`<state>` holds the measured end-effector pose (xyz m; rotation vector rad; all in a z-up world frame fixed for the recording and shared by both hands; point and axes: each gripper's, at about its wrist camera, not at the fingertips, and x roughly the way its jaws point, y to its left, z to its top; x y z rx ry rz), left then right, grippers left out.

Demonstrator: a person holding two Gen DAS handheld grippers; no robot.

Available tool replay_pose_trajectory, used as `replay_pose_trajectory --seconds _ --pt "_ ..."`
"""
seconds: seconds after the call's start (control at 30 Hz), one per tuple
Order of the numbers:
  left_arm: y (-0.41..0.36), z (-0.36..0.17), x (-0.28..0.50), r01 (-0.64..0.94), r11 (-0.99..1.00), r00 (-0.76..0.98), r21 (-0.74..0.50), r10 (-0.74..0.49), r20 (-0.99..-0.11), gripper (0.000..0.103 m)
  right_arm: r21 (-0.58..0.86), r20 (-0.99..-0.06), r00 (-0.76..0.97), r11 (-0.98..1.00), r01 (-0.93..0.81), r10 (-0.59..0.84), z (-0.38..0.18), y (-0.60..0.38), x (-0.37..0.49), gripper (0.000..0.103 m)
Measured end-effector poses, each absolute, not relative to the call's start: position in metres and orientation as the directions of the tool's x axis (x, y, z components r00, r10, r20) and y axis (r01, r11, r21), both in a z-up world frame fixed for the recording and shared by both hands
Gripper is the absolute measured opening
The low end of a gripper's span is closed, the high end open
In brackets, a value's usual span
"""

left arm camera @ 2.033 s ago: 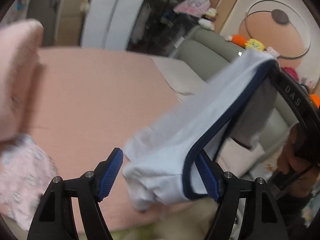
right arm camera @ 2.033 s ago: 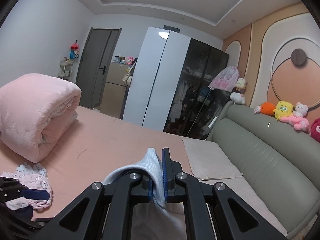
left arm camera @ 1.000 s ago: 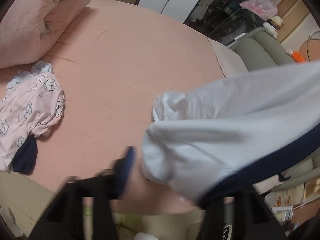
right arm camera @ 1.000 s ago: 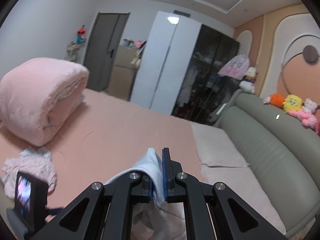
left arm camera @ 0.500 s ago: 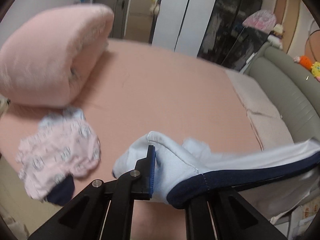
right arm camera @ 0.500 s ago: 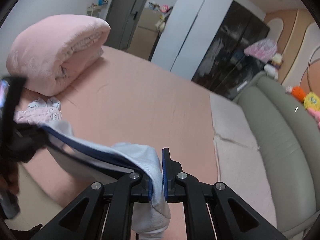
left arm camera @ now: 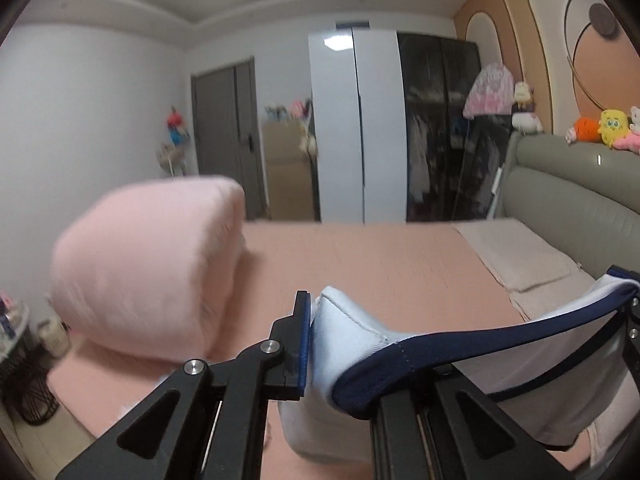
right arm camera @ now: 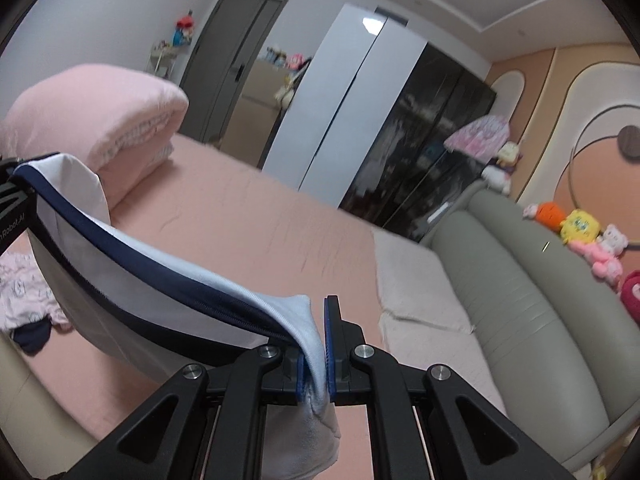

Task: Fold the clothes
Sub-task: 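Hold the shirt up by the hem with both grippers and swing it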

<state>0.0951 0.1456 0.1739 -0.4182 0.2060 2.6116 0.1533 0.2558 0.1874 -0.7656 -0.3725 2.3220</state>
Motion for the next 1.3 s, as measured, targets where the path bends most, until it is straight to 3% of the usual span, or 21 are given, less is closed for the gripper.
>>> replay_pose_trajectory --seconds 0.33,0.5,0.73,0.9,1.1,1.3 --pt "0.100 0.234 0.138 -0.368 -0.919 -0.930 0.143 0.363 -0.061 0.006 -0.483 -0.207 -0.664 -0.665 -0.570 0.719 0.261 0.201 0.186 0.004" --pt "0.074 0.251 0.164 -0.367 -0.918 -0.929 0.149 0.368 -0.024 0.008 -0.508 -0.128 -0.654 -0.616 -0.602 0.745 0.278 0.172 0.207 0.004" --pt "0.059 0.242 0.190 -0.364 -0.914 -0.927 0.181 0.375 0.030 0.008 -0.535 -0.101 -0.666 -0.604 -0.590 0.740 0.266 0.144 0.233 0.004" --pt "0.079 0.213 0.174 -0.401 -0.889 -0.916 0.220 0.396 -0.068 0.008 -0.551 -0.172 -0.646 -0.616 -0.563 0.744 0.235 0.151 0.224 0.004" --pt "0.130 0.145 0.115 -0.470 -0.843 -0.866 0.260 0.384 -0.322 0.008 -0.554 -0.353 -0.586 -0.668 -0.497 0.729 0.171 0.189 0.181 0.004" --pt "0.197 0.065 0.033 -0.470 -0.825 -0.811 0.314 0.263 -0.522 0.008 -0.583 -0.508 -0.485 -0.699 -0.414 0.712 0.088 0.244 0.103 0.004"
